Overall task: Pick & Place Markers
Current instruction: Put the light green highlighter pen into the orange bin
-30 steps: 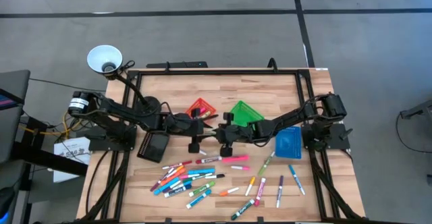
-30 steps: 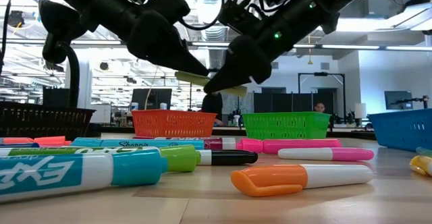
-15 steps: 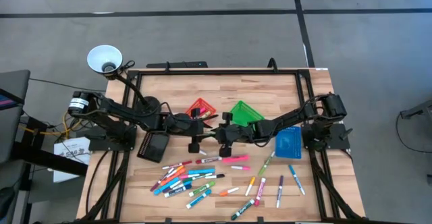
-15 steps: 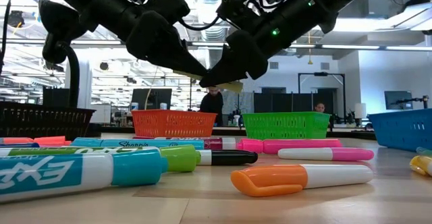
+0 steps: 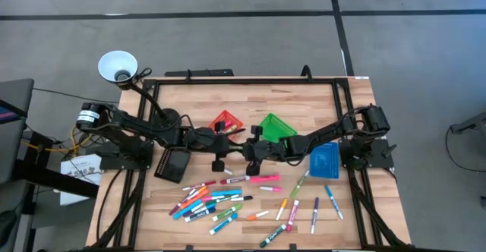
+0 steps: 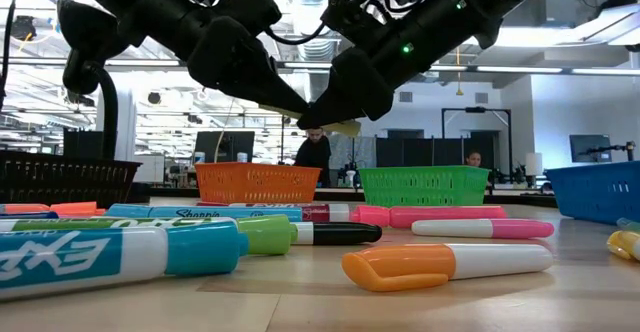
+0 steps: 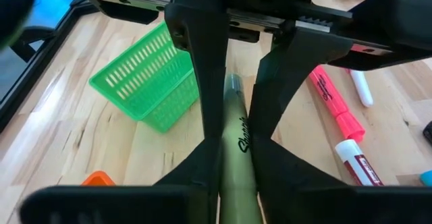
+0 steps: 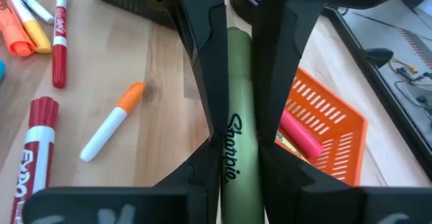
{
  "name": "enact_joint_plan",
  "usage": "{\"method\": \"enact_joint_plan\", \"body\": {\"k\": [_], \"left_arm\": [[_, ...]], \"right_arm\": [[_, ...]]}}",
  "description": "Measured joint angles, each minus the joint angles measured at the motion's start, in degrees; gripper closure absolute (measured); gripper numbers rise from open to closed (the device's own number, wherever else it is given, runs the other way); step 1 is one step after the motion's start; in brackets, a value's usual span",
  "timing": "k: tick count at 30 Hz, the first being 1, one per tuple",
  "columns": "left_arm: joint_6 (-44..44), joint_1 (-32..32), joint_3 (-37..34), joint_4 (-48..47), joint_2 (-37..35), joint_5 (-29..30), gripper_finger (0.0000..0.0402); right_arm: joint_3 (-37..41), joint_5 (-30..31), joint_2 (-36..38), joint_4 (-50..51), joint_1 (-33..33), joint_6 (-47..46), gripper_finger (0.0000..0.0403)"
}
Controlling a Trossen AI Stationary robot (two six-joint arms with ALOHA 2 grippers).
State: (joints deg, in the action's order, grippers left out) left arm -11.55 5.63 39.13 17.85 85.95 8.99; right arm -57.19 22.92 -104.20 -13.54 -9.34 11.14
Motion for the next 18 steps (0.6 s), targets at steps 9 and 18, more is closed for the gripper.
{"method": "enact_joint_plan", "body": {"k": [9, 18], "left_arm": [[-0.2, 0.0, 0.0, 0.0, 0.0, 0.1, 0.0325], [0.5, -2.1, 0.1, -1.0, 0.0, 0.5, 0.0334]], "right_arm": [[0.0, 1.5, 0.0, -0.2, 0.0, -0.1, 0.0321], [0.0, 8.4, 0.0, -0.1, 0.1, 0.0, 0.0236]]}}
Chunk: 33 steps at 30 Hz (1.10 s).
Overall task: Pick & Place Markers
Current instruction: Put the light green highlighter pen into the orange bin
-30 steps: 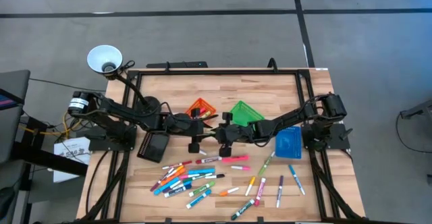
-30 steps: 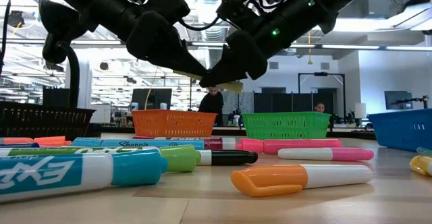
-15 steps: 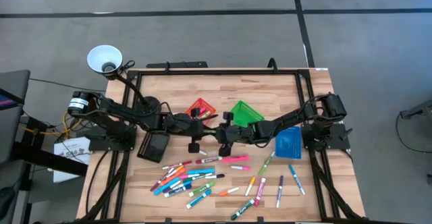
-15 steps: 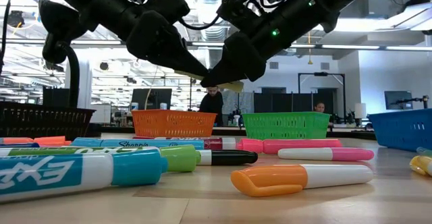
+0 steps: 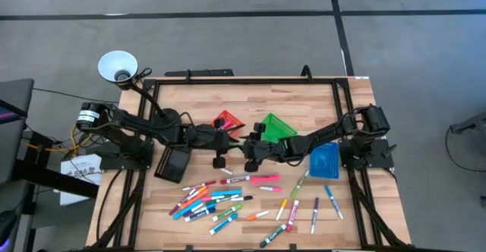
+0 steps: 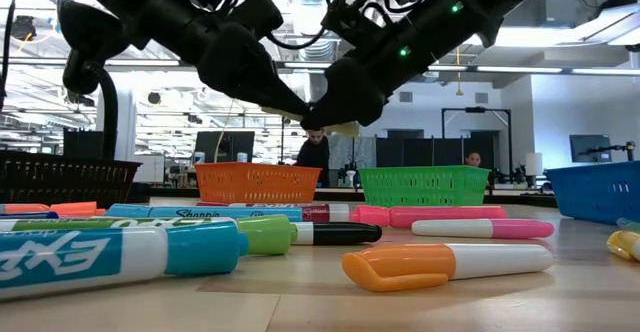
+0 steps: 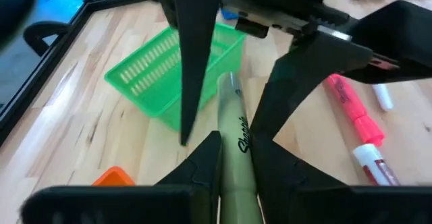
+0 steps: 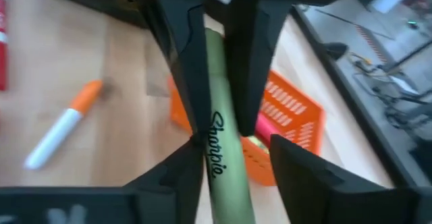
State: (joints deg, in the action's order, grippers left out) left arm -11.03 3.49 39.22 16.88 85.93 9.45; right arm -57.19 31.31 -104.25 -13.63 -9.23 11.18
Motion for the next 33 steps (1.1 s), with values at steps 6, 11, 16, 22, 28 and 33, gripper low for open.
{"method": "enact_joint_plan", "body": {"k": [6, 11, 16, 22, 28, 33], "left_arm": [[2.1, -1.1, -0.2, -5.9, 0.1, 9.4, 0.0332], [5.7, -2.8, -0.2, -6.4, 0.1, 16.5, 0.0330], [10.8, -3.3, -0.2, -7.5, -0.7, 19.9, 0.0332], [15.8, -3.5, -0.2, -17.1, -3.4, 23.4, 0.0327], [20.2, -5.9, -0.1, -18.4, -2.7, 15.0, 0.0326], [20.7, -7.7, -0.2, -18.1, -1.5, 13.9, 0.0323]], "right_arm": [[-0.2, 5.0, 0.1, 4.6, 0.0, -0.2, 0.0171], [-0.2, 5.0, 0.1, 5.9, 0.0, -0.2, 0.0149], [-0.1, 4.9, 0.1, 6.7, 0.0, -0.2, 0.0148], [-0.1, 4.1, 0.1, 10.5, 0.0, -3.6, 0.0148], [-0.1, -10.0, 0.1, 11.6, -0.6, -5.4, 0.0148], [-2.9, -19.3, 0.1, 19.1, -2.4, -6.7, 0.0148]]}}
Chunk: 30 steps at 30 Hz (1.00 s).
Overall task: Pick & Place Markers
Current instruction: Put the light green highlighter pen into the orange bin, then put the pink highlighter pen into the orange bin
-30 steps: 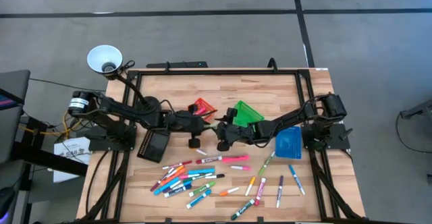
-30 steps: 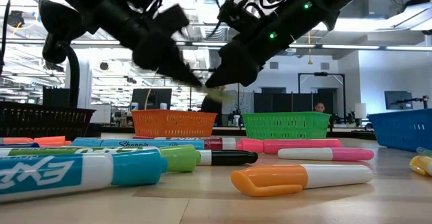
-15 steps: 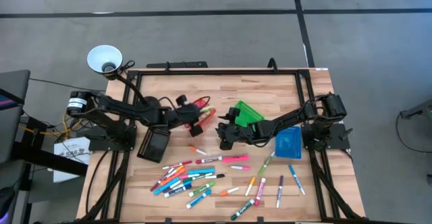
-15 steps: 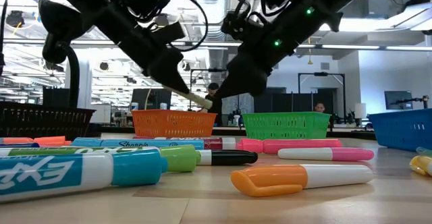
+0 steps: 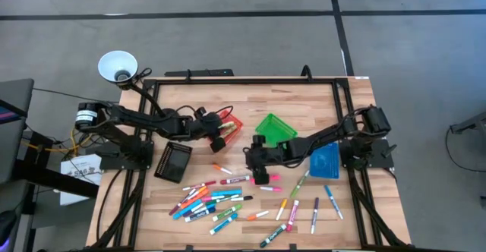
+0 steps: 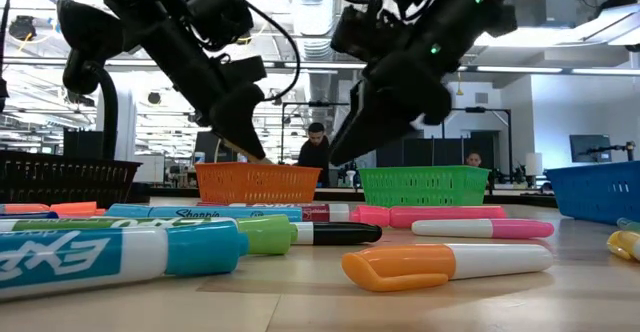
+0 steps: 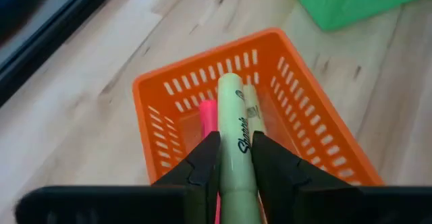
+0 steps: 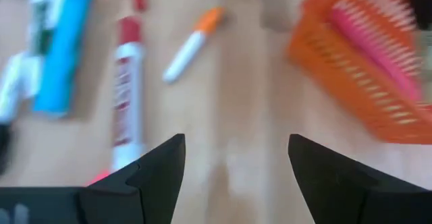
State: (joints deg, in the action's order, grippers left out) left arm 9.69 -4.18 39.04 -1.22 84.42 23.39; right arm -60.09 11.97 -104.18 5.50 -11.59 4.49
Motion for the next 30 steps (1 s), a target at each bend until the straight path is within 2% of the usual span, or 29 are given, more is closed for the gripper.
{"method": "enact_joint_plan", "body": {"k": [4, 8, 16, 30], "left_arm": [[-0.2, -0.1, -0.1, 0.2, 0.0, 0.2, 0.0304], [-0.4, -0.1, -0.1, 0.9, 0.0, 0.5, 0.0277], [-0.9, 0.2, -0.1, 5.7, -0.8, 0.5, 0.0255], [-3.9, 2.4, 1.1, 8.2, -10.6, 0.1, 0.0274]], "right_arm": [[-2.8, -6.1, 0.0, 11.2, -1.8, -1.9, 0.0148], [-3.0, -10.7, 0.0, 15.4, -3.5, -7.2, 0.0148], [-3.0, -10.7, -0.1, 15.8, -4.5, -8.1, 0.0151], [1.6, -10.5, -0.2, 15.1, -4.4, -13.1, 0.0199]]}}
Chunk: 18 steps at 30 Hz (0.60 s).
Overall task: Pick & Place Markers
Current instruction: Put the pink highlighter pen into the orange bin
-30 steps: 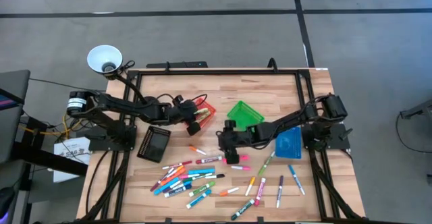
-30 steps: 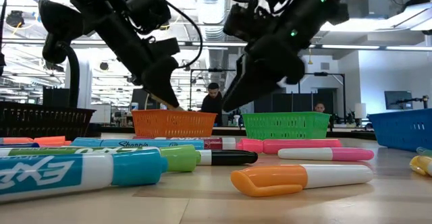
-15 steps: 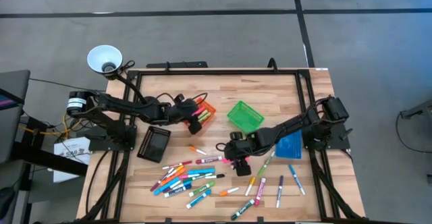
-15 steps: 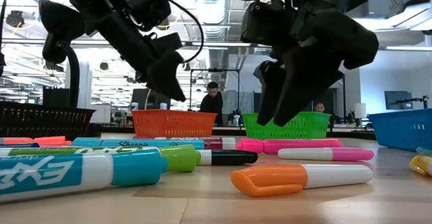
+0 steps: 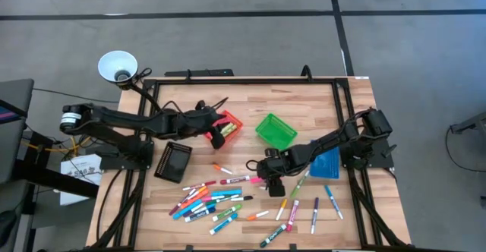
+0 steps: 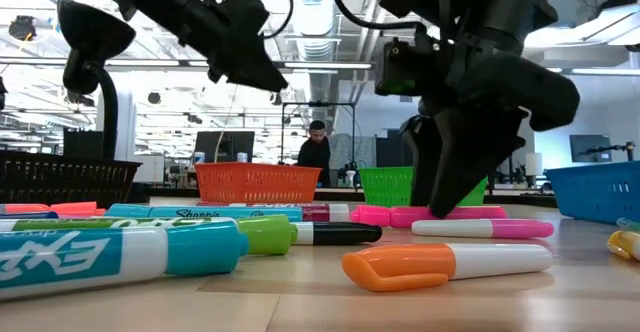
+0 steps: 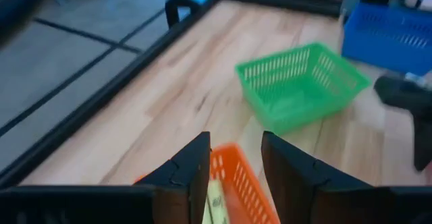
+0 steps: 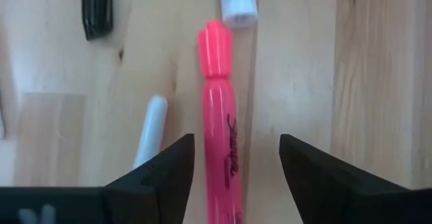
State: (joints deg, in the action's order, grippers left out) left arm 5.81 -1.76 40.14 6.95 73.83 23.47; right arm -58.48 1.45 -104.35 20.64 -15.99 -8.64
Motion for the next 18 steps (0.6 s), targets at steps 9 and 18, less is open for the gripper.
{"method": "enact_joint_plan", "body": {"k": [9, 18], "left_arm": [[-4.2, 0.0, 0.0, 0.9, -3.2, -2.6, 0.0288], [-14.3, 0.0, 0.0, 8.7, 0.5, -16.5, 0.0290]], "right_arm": [[2.4, 0.1, 0.1, -0.9, 0.8, 0.0, 0.0263], [2.6, 2.1, -0.1, -5.1, 2.3, 1.5, 0.0357]]}}
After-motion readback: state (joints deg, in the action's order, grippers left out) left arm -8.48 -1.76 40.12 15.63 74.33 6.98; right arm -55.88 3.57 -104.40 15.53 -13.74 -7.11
